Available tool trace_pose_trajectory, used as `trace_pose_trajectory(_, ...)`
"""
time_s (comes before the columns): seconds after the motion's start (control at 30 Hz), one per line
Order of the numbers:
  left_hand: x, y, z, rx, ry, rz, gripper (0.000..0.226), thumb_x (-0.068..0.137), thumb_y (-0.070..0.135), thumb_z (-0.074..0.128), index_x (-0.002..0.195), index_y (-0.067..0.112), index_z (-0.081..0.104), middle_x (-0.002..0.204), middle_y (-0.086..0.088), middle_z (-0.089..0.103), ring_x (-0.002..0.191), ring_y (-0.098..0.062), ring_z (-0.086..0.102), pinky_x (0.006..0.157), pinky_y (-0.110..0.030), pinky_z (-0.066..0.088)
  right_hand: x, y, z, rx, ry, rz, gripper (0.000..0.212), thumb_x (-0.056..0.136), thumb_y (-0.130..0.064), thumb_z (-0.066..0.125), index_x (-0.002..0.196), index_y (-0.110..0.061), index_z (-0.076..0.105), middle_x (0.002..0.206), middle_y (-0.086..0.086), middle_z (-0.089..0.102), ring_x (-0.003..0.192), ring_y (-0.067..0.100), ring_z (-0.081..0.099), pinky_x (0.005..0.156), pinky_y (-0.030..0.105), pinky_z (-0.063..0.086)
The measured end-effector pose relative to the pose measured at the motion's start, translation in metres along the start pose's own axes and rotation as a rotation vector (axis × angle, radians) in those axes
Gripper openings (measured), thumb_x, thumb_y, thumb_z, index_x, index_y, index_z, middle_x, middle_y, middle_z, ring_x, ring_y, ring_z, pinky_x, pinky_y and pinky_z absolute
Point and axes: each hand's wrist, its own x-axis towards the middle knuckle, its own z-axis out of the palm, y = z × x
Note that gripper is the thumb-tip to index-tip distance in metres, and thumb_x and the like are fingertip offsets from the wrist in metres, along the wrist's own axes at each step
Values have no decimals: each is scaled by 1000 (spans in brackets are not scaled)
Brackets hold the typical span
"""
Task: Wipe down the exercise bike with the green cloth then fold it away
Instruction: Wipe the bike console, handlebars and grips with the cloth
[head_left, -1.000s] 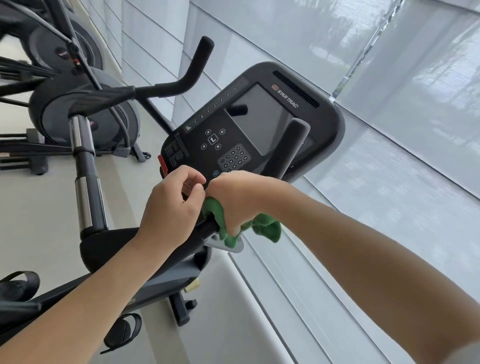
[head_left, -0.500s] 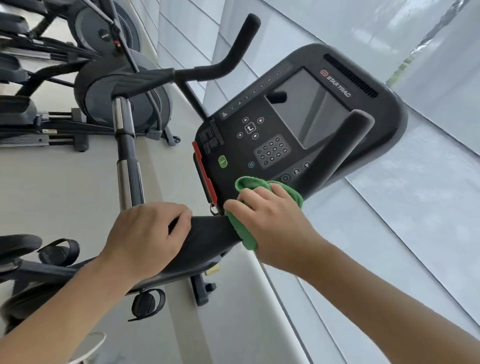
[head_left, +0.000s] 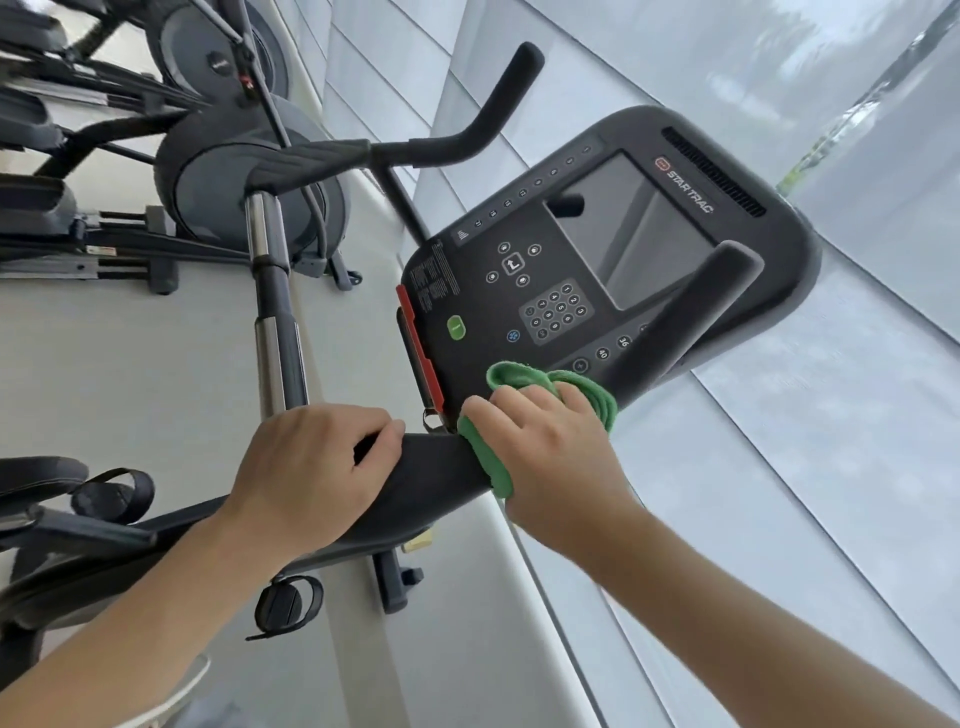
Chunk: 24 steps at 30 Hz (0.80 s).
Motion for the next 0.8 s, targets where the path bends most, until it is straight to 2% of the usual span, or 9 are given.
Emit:
trace_pose_trajectory(0.1, 0, 1, -1, 4, 12, 31, 44, 99, 44, 41, 59, 25, 47, 47, 7, 42, 44, -8, 42, 46, -20, 24, -7, 2, 7, 25, 143, -24, 39, 92, -8, 41, 123, -18, 63, 96, -2, 58, 85, 25, 54, 80, 40, 41)
trace_pose_trajectory(0.17, 0, 2, -2, 5, 16, 39, 43, 99, 42, 41, 60, 25, 50, 47, 8, 42, 44, -7, 42, 47, -19, 23, 2, 11, -3, 10, 48, -95, 40, 87, -11, 40, 119, -18, 62, 94, -2, 59, 81, 26, 56, 77, 39, 43)
trace_pose_trajectory(0.3, -1, 5, -3, 8, 4, 24, 43, 99, 41, 40, 60, 24, 44, 48, 5, 40, 46, -11, 40, 47, -22, 23, 42, 19, -35, 36, -443, -186, 11, 84, -26, 62, 94, -26, 63, 78, -7, 63, 68, 23, 62, 65, 34, 53)
trace_pose_trajectory(0.37, -1, 6, -5, 9, -2, 32, 41, 99, 40, 39, 60, 27, 36, 49, 5, 36, 47, -10, 39, 47, -23, 23, 73, 19, -46, 30, -695, -218, 20, 64, -24, 79, 80, -21, 67, 62, -6, 63, 56, 19, 62, 56, 29, 57)
trace_pose_trajectory(0.43, -1, 6, -6, 4, -9, 36, 40, 99, 39, 37, 61, 29, 32, 50, 6, 35, 48, -10, 38, 47, -23, 23, 91, 16, -50, 1, -865, -214, 29, 50, -20, 88, 71, -16, 69, 55, -3, 61, 48, 19, 58, 50, 27, 54)
trace_pose_trajectory(0.5, -1, 4, -6, 0, -26, 33, 39, 100, 39, 36, 63, 27, 37, 52, 4, 38, 52, -13, 41, 48, -27, 28, 86, 16, -48, -3, -805, -216, 30, 51, -20, 87, 75, -18, 69, 57, -4, 64, 50, 19, 61, 48, 27, 52)
trace_pose_trajectory(0.63, -3, 1, -5, 17, -57, 46, 36, 101, 37, 34, 70, 24, 49, 58, 4, 47, 58, -16, 47, 50, -24, 31, 36, 15, -26, 13, -364, -190, 18, 82, -24, 65, 99, -25, 59, 84, -6, 62, 71, 26, 61, 65, 33, 46)
trace_pose_trajectory(0.73, -3, -3, -10, -5, -111, 89, 34, 103, 35, 33, 75, 25, 50, 62, 5, 48, 62, -16, 48, 54, -29, 37, 7, 11, -7, -13, -79, -90, 41, 78, -12, 64, 118, -23, 60, 94, -4, 57, 79, 26, 55, 73, 39, 41)
trace_pose_trajectory(0.8, -3, -5, -14, -46, -169, 82, 34, 106, 33, 34, 77, 26, 50, 64, 5, 50, 65, -16, 51, 58, -34, 43, -7, 12, -2, -35, -2, -97, 60, 77, -3, 62, 135, -18, 57, 107, 0, 59, 92, 28, 57, 81, 43, 44)
